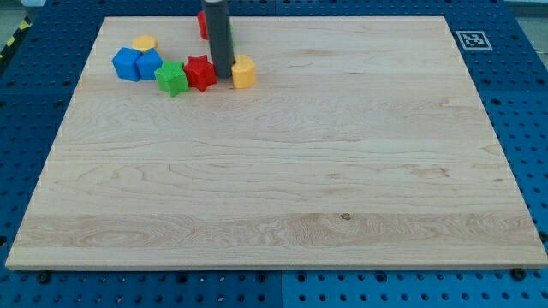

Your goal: Move your arm to the top of the triangle

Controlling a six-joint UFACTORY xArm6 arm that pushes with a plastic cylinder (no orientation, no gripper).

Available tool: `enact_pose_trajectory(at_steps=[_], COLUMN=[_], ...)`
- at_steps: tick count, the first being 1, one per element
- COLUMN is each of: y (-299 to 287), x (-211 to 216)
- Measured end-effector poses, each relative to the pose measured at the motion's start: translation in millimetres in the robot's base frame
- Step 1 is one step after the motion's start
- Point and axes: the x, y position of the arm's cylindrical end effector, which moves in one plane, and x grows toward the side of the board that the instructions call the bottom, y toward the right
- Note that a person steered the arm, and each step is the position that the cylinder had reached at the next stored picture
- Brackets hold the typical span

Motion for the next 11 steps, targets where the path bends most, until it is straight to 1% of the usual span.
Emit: enact_pose_trajectory(at_steps=[2,4,5,6,7,9,11], y=[16,17,-32,-123,-224,-236,-236], x=[21,68,83,87,75,62,-40])
